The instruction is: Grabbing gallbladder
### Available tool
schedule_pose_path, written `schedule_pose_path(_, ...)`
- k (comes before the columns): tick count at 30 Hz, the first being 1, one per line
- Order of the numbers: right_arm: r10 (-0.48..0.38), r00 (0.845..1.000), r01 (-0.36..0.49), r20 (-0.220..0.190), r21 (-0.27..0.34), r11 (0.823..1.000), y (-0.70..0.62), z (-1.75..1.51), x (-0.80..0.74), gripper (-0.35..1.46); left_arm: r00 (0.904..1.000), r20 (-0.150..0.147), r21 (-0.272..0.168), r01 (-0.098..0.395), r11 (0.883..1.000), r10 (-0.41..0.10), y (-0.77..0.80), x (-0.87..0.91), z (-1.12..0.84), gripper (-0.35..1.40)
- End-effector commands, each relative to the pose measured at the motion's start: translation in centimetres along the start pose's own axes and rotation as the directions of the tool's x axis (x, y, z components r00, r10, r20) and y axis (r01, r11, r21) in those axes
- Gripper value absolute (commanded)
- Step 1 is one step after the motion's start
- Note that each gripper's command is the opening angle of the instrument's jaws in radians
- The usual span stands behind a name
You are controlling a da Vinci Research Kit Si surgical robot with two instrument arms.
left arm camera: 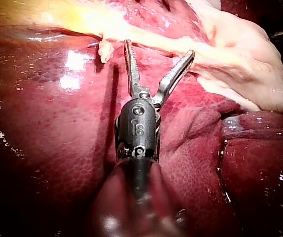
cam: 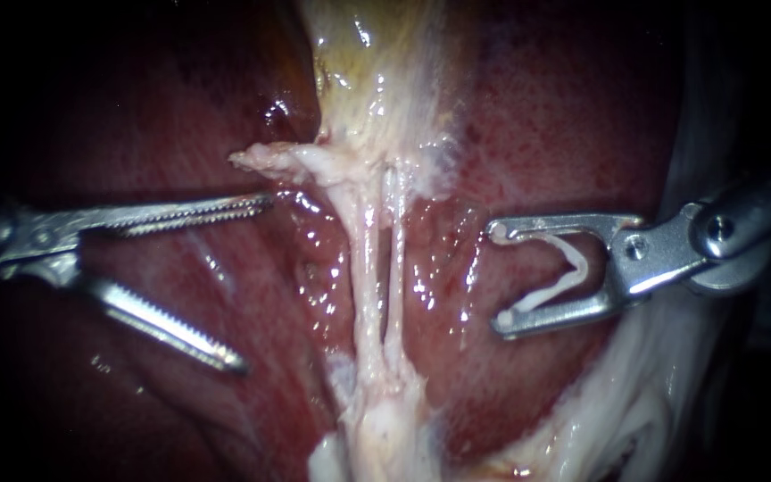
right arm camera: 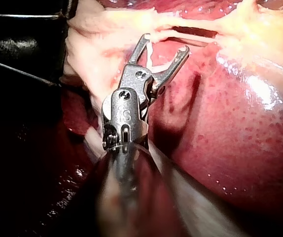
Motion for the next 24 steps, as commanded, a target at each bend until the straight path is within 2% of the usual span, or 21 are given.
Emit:
schedule_pose_path(1, -0.001, 1.0, 0.001, 0.0, 0.0, 1.0, 0.0, 0.01, -0.01, 0.5, 1.0, -0.001, -0.002, 0.001, 1.0, -0.001, -0.02, 0.02, -0.02, 1.05)
schedule_pose_path(4, -0.001, 1.0, 0.001, 0.0, 0.0, 1.0, 0.0, 0.01, -0.01, 0.5, 1.0, -0.001, 0.003, 0.008, 1.0, -0.008, -0.15, 0.09, -0.11, 1.12)
schedule_pose_path(8, -0.001, 1.0, 0.001, 0.0, 0.0, 1.0, 0.0, 0.01, -0.01, 0.5, 0.9998, -0.001, 0.032, 0.02, 0.999, -0.02, -0.49, 0.21, -0.29, 1.14)
schedule_pose_path(12, -0.001, 1.0, 0.001, 0.0, 0.0, 1.0, 0.0, 0.01, -0.01, 0.5, 0.9996, 0.001, 0.065, 0.029, 0.997, -0.029, -0.83, 0.19, -0.38, 1.0)
schedule_pose_path(18, -0.001, 1.0, 0.001, 0.0, 0.0, 1.0, 0.0, 0.01, -0.01, 0.5, 0.9993, 0.012, 0.088, 0.033, 0.996, -0.034, -1.14, -0.02, -0.21, 0.75)
schedule_pose_path(20, -0.001, 1.0, 0.001, 0.0, 0.0, 1.0, 0.0, 0.01, -0.01, 0.5, 0.9995, 0.018, 0.081, 0.025, 0.996, -0.027, -1.18, -0.07, -0.12, 0.67)
schedule_pose_path(24, -0.001, 1.0, 0.001, 0.0, 0.0, 1.0, 0.0, 0.01, -0.01, 0.5, 0.9982, 0.014, 0.074, 0.057, 0.996, -0.058, -1.19, -0.14, 0.05, 0.47)
